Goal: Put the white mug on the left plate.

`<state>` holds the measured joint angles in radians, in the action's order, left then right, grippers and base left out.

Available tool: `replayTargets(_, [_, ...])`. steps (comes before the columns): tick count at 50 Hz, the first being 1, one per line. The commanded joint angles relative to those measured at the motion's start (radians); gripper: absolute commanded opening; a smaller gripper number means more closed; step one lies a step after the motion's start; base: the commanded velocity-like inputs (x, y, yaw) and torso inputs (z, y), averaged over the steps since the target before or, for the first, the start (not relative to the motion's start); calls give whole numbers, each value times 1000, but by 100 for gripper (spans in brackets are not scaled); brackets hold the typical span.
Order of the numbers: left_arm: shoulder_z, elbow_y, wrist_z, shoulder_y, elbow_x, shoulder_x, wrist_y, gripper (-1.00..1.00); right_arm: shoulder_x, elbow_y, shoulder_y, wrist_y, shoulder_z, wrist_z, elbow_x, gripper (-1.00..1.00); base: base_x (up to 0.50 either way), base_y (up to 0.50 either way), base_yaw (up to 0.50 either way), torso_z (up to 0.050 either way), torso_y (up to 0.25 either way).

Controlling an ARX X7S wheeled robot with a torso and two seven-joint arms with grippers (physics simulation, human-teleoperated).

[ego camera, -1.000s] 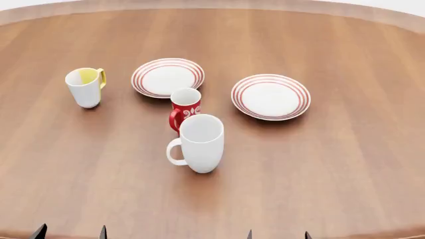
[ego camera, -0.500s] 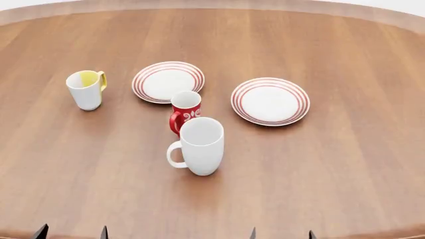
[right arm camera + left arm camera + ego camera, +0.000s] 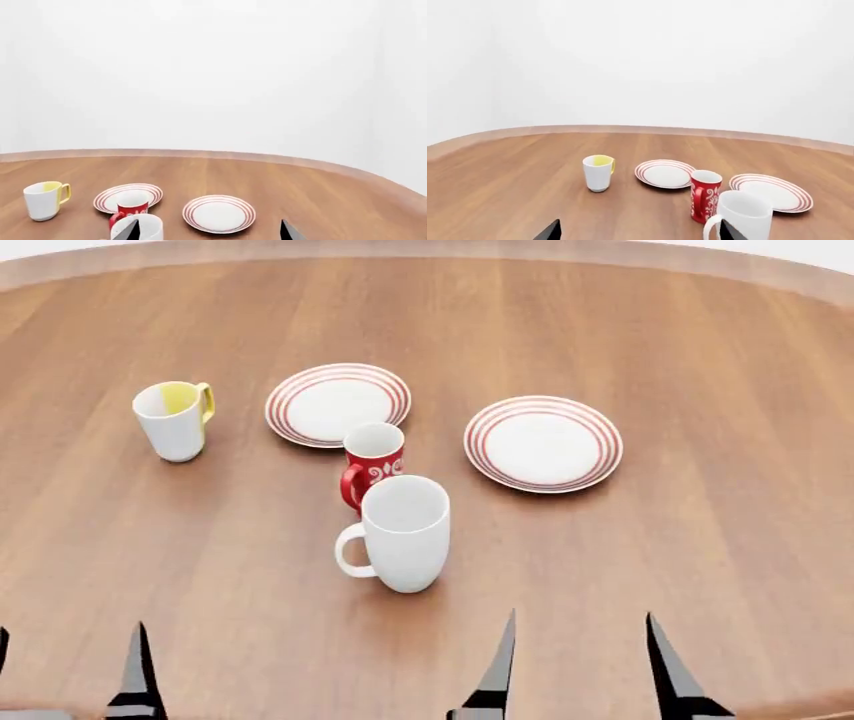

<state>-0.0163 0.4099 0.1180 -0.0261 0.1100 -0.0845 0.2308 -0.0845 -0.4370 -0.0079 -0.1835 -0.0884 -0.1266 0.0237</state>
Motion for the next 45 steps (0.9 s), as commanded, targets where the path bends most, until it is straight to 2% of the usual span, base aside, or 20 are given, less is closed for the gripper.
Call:
replayTargets(1, [52, 225, 10, 0, 55, -9, 106, 100, -6, -268, 21, -139, -16, -10, -45, 100, 0, 0, 0, 0, 0])
replayTargets(9, [67, 370, 26, -2, 113, -27, 188, 100, -13, -394, 53, -245, -38, -37, -83, 100, 0, 0, 0, 0, 0])
replayTargets(11, [56, 318, 10, -34, 98, -23, 101, 100, -17, -391, 49, -236, -36, -44, -85, 100, 0, 0, 0, 0, 0])
replayTargets(14, [56, 316, 14, -32, 104, -27, 101, 100, -26, -378, 40, -208, -41, -47, -83, 100, 124, 0, 0, 0, 0])
replayTargets(30, [30, 377, 21, -55, 142, -55, 118, 100, -43, -427, 63, -255, -65, -64, -77, 100, 497, 0, 0, 0, 0])
replayTargets(32, [38, 430, 41, -28, 165, -67, 194, 100, -44, -429, 63, -256, -68, -66, -76, 100, 500, 0, 0, 0, 0])
replayTargets(34, [41, 443, 48, -23, 173, -71, 210, 100, -46, -429, 63, -257, -69, -68, -74, 100, 500, 0, 0, 0, 0])
replayTargets(38, [40, 443, 52, -23, 175, -74, 207, 100, -50, -435, 66, -264, -72, -72, -72, 100, 500, 0, 0, 0, 0])
replayTargets(39, [31, 413, 42, -44, 158, -70, 155, 100, -51, -438, 67, -267, -73, -74, -71, 100, 500, 0, 0, 0, 0])
replayTargets(41, [34, 439, 53, -27, 172, -77, 198, 100, -53, -438, 67, -267, -74, -76, -70, 100, 500, 0, 0, 0, 0])
replayTargets(45, [36, 422, 56, -26, 174, -76, 181, 100, -56, -442, 70, -272, -78, -79, -68, 100, 500, 0, 0, 0, 0])
